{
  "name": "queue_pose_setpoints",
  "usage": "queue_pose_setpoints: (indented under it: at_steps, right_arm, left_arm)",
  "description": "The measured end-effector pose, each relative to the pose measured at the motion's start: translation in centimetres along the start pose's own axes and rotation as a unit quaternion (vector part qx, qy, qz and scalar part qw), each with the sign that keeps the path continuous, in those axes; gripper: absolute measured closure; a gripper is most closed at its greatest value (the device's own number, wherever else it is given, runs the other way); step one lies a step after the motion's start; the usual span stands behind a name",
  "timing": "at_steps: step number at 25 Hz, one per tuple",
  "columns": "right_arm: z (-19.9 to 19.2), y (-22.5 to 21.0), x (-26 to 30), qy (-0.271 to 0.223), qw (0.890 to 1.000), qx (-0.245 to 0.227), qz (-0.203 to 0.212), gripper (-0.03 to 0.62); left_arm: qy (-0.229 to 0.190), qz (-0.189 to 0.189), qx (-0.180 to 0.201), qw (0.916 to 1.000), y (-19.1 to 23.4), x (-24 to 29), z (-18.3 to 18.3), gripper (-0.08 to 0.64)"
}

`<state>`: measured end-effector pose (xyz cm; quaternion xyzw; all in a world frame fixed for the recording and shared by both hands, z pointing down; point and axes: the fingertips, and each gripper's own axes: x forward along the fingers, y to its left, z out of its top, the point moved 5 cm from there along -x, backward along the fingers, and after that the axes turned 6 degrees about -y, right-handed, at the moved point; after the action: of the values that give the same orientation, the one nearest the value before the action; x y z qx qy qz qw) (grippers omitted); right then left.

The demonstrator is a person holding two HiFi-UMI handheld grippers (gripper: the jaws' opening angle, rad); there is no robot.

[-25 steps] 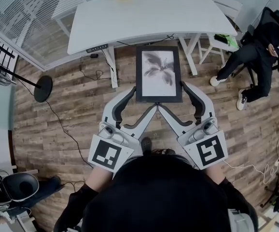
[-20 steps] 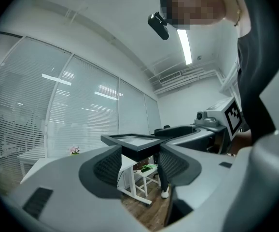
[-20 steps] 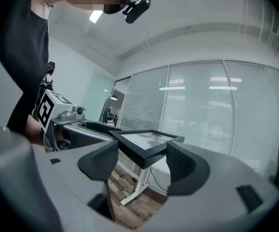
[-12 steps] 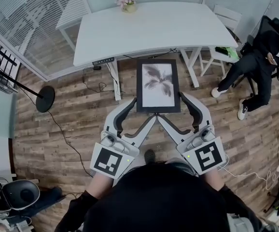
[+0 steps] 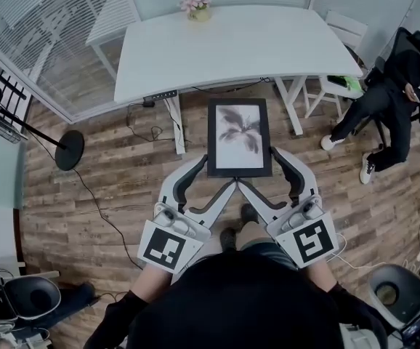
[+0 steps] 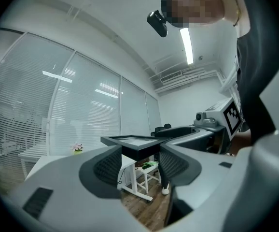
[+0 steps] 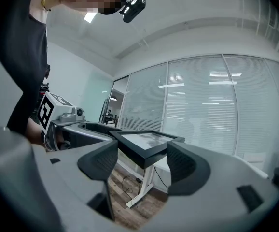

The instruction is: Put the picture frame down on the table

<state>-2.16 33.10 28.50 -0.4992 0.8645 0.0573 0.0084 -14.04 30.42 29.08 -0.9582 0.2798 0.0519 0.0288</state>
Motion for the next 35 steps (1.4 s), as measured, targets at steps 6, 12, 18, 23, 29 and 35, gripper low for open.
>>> queue_pose_setpoints:
  at_steps: [6,12,18,23,29,35]
  right_arm:
    - [-0.8,-0.5,0.4,-0.003,1.0,0.001,0.011,0.272]
    - [-1.3,-1.3,1.3,-0.018,0.999,-0.002,0.027,0.272]
    - [-1.5,-4.8,6.5,-0.015,0.999,0.003,0.042,0.272]
    - [-2.0,-7.6,9.4,-0.019,0.998,0.003,0.054,0.272]
    - [-2.4,-11.4,12.5,-0.025,0.998,0.01,0.064,0.272]
    - [-3.2,-15.2,15.0,-0.03,0.997,0.013,0.076,0.272]
  left_arm:
    - [0.003,0.011,0.005,0.9999,0.2,0.2,-0.7,0.302]
    - [-0.003,0.028,0.014,0.9995,0.8,0.9,-1.1,0.302]
    - [0.0,0.044,0.013,0.9989,5.6,4.3,-1.0,0.302]
    - [0.004,0.055,0.015,0.9984,8.1,7.1,-1.5,0.302]
    - [0.006,0.067,0.021,0.9975,10.9,10.8,-1.7,0.302]
    - [0.011,0.079,0.024,0.9966,13.0,14.5,-2.3,0.304]
